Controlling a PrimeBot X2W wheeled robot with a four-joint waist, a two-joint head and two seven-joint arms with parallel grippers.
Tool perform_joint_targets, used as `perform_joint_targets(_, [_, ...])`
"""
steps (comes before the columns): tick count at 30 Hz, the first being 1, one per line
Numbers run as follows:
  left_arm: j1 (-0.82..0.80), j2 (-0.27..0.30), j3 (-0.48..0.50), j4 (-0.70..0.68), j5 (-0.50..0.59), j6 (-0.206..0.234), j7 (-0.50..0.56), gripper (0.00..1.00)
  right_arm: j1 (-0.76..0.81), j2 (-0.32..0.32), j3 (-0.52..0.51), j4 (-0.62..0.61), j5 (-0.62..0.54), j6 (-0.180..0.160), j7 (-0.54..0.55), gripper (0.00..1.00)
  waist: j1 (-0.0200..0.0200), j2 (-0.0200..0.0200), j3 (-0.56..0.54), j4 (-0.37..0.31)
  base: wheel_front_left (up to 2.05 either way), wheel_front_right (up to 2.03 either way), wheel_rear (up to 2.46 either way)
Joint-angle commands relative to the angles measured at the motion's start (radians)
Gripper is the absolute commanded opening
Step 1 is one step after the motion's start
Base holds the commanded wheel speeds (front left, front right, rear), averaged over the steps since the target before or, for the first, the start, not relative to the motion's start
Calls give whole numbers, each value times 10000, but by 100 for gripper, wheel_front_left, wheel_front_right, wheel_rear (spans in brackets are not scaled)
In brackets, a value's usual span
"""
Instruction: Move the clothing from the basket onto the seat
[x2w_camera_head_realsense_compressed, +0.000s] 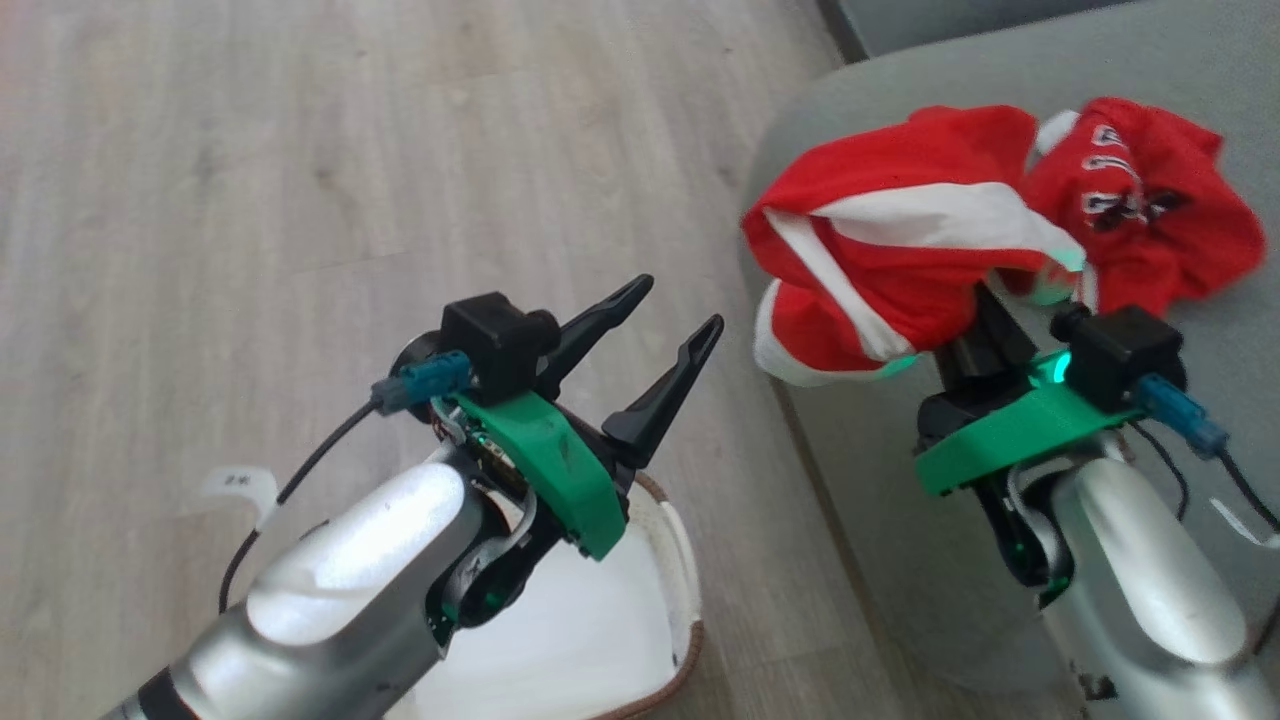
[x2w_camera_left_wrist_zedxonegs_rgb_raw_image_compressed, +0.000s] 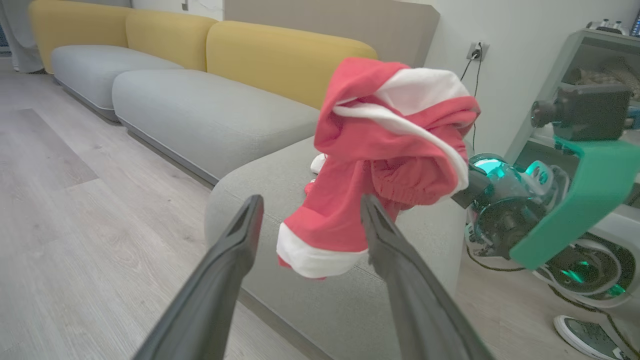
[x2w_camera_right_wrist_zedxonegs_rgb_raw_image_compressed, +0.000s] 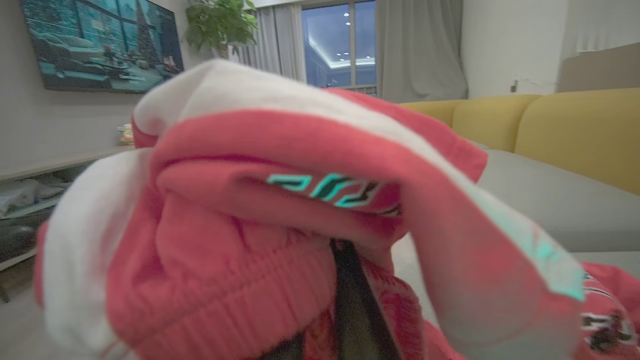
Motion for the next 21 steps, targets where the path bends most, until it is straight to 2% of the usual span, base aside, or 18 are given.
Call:
perform_joint_targets(1, [-257, 304, 318, -315, 208, 87, -156, 100, -55, -123, -47, -522, -99, -2, -106, 0, 0, 0, 192, -599, 0, 0, 0])
perform_joint_targets(2, [-225, 343, 286, -317, 305, 117, -246, 100, 67, -220, -180, -659, -155, -2, -106, 0, 0, 0, 276, -894, 0, 0, 0])
perform_joint_targets(10, [-279, 492, 192, -382, 650, 178, -474, 100, 433, -433, -812, -1233, -342, -2, -107, 0, 0, 0, 630, -2018, 0, 0, 0])
perform_joint_targets(21, [-492, 626, 47, -390, 991, 276, -435, 100, 745, -348, -1353, -1908, -513, -2, -107, 0, 0, 0, 1058, -3176, 0, 0, 0])
